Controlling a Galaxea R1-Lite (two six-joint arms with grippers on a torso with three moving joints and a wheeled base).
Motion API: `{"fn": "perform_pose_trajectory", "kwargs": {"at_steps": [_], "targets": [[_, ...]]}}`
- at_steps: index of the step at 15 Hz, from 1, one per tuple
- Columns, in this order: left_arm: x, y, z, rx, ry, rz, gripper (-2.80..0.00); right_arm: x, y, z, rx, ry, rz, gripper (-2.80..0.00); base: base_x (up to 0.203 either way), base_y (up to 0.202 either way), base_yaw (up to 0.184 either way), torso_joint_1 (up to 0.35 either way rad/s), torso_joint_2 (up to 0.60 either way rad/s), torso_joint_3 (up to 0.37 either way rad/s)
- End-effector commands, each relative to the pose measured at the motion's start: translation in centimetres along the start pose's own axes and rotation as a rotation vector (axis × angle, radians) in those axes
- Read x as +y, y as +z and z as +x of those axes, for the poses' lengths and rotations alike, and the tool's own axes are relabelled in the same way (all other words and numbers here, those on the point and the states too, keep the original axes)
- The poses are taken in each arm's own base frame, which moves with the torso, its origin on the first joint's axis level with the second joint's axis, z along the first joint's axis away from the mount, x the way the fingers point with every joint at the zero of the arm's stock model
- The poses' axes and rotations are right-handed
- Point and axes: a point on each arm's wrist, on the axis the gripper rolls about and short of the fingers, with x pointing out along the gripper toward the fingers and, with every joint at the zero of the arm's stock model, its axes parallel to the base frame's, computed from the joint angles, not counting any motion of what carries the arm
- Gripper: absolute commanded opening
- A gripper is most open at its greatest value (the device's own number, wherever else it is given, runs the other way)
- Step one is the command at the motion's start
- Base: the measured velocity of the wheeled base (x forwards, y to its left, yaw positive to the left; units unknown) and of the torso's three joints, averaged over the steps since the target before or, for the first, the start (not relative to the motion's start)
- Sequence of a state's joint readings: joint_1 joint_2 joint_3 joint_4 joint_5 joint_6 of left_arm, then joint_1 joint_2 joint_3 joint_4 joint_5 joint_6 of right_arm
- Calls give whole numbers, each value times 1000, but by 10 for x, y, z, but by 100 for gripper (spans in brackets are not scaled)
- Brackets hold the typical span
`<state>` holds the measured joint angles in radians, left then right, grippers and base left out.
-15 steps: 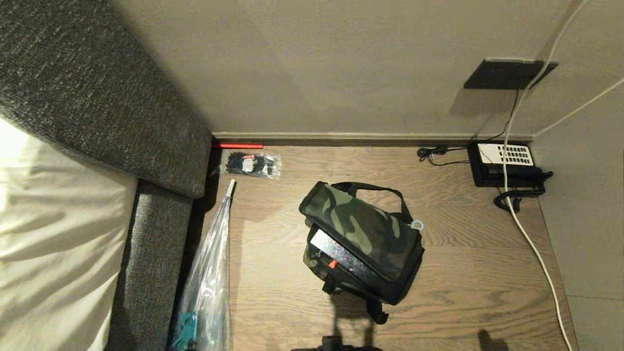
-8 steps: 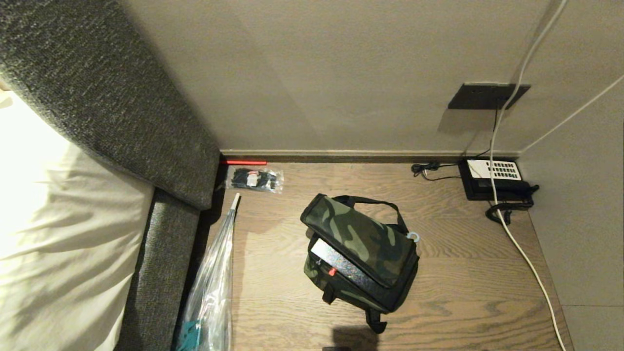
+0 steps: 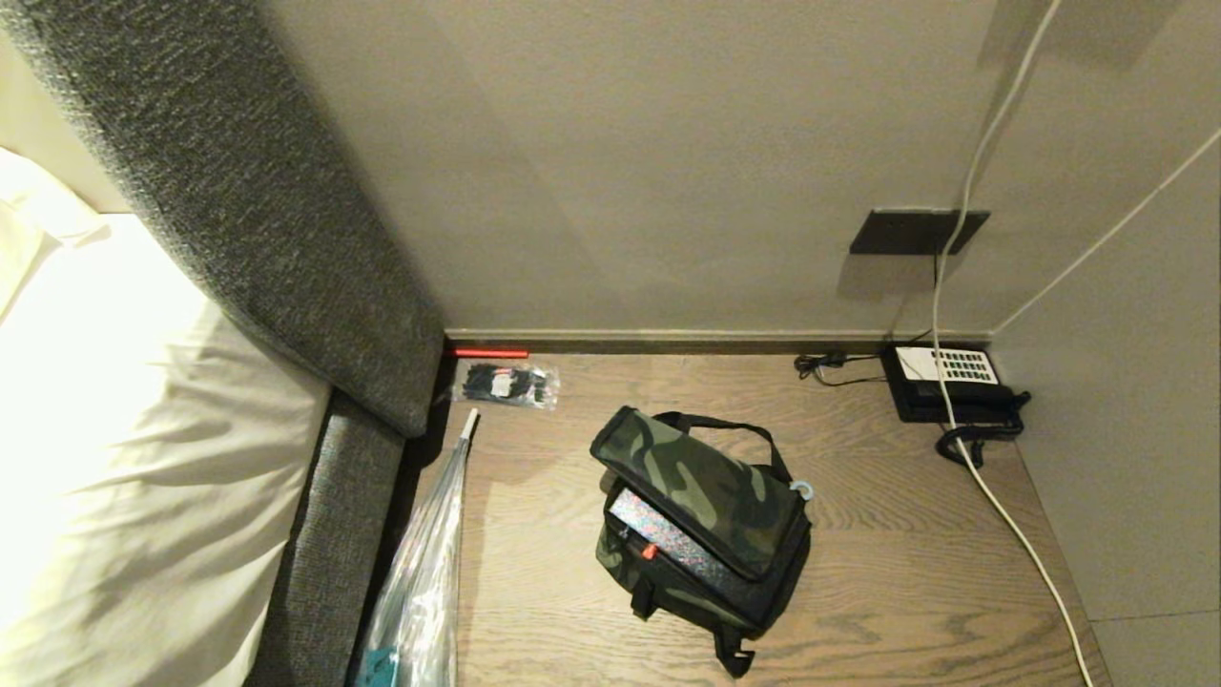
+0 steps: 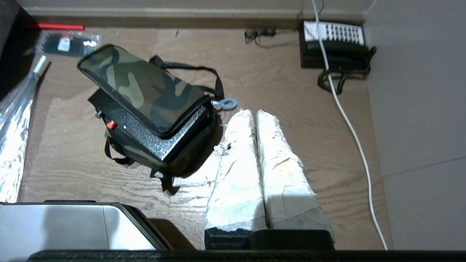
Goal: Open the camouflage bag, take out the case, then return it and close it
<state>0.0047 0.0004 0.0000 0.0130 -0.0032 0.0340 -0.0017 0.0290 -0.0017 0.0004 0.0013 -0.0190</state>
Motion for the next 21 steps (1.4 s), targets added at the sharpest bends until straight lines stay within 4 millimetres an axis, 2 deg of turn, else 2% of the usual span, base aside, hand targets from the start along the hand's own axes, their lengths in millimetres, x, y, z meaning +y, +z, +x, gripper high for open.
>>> {"fn": "perform_pose_trajectory", "kwargs": {"at_steps": [1,21], "targets": [[0,0,0,-1,0,0,-280,0,0,0,6,4,-6,-280,0,0,0,8,5,193],[0,0,0,-3,0,4,-280,0,0,0,1,2,-6,-280,0,0,0,3,2,202]]}}
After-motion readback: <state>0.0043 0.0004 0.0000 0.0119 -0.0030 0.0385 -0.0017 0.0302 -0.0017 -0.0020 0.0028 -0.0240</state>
